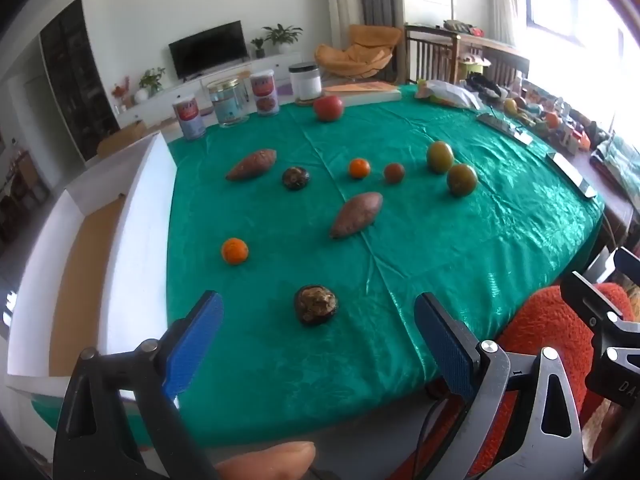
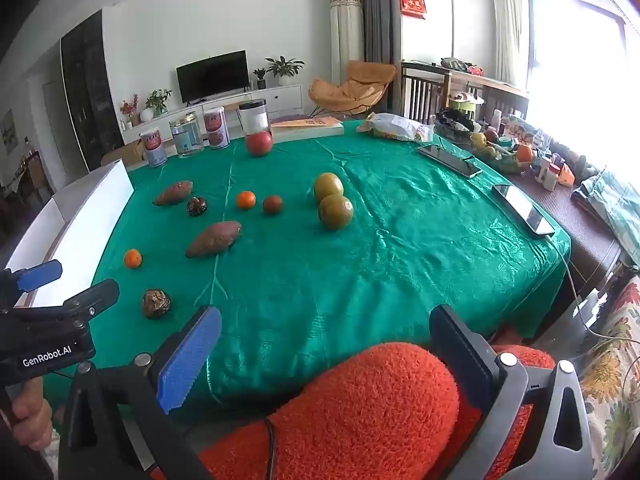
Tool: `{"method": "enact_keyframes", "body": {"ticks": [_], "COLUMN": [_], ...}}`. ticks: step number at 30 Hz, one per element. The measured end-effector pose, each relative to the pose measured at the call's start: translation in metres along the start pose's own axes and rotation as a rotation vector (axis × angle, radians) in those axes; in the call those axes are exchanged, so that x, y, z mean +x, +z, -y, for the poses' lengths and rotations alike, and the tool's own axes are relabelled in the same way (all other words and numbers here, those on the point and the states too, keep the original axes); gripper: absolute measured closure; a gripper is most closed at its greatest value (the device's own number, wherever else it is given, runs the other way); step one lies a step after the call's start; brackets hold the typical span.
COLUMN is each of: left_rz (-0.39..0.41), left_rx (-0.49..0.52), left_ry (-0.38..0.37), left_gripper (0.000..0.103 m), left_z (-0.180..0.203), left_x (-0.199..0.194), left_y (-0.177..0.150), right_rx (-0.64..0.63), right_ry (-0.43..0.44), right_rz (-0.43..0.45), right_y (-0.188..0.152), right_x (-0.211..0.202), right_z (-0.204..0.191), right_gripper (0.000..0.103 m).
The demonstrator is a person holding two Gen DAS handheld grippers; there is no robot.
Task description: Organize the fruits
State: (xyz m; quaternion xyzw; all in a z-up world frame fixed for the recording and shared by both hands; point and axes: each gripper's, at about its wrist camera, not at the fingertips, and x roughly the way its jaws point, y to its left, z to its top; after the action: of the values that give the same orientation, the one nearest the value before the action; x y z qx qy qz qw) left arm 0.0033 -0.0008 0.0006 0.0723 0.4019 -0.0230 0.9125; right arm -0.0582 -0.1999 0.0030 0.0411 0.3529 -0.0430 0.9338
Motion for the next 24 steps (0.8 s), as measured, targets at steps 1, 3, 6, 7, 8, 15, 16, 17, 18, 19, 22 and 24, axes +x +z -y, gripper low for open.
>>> {"method": "enact_keyframes", "body": {"ticks": [1,3,6,7,8,15,16,17,18,19,22,24], "left_rz": [0.002,0.027,0.000,0.001,-0.005,-0.008,-0.008,-0.010,-0.011,-0.015,-0.022,-0.026], "left_rx": [0.004,0.035,0.018,0.018,0.018,0.011,0.011,0.010,0.009,0.008,0.008,0.009], "left_ry": [0.004,0.007,-0.024,-0.023,-0.022,-0.028,-0.028,-0.029,-0.030,-0.031,-0.033,-0.033], "left_gripper": [0.006,0.006,0.006,0.006,0.006,0.006,0.006,0.006,0.006,0.006,0.006,0.006], "left_z": [0.002,0.013,0.007,0.007,0.009,0.008,0.008,0.007,0.007,0.007,0.008,0.008], "left_x": [0.001,-0.002,0.001,0.001,0.001,0.002,0.002,0.002,0.002,0.003,0.005,0.006], "left_y": [0.001,-0.011,-0.011,-0.012,-0.010,-0.011,-0.011,-0.011,-0.012,-0.013,-0.014,-0.014], "right_rx": [-0.001,-0.002,-0.008,-0.010,-0.013,-0.018,-0.020,-0.020,-0.020,-0.020,-0.021,-0.023], "right_ry": [-0.001,0.000,-0.001,-0.002,-0.003,-0.004,-0.005,-0.005,-0.006,-0.006,-0.008,-0.021], "right_rz": [0.000,-0.002,-0.004,-0.004,-0.003,-0.007,-0.009,-0.011,-0.007,-0.008,-0.013,-0.016], "right_y": [0.000,-0.001,-0.002,-0.002,-0.002,-0.004,-0.004,-0.004,-0.005,-0.005,-0.006,-0.006], "right_x": [0.000,0.000,0.000,0.000,0.000,0.002,0.002,0.002,0.002,0.002,0.004,0.007], "right_z": [0.000,0.000,0.000,-0.001,-0.001,-0.005,-0.005,-0.005,-0.006,-0.006,-0.006,-0.007], "right_gripper": [0.000,0.000,0.000,0.000,0.000,0.000,0.000,0.000,0.000,0.000,0.000,0.000]}}
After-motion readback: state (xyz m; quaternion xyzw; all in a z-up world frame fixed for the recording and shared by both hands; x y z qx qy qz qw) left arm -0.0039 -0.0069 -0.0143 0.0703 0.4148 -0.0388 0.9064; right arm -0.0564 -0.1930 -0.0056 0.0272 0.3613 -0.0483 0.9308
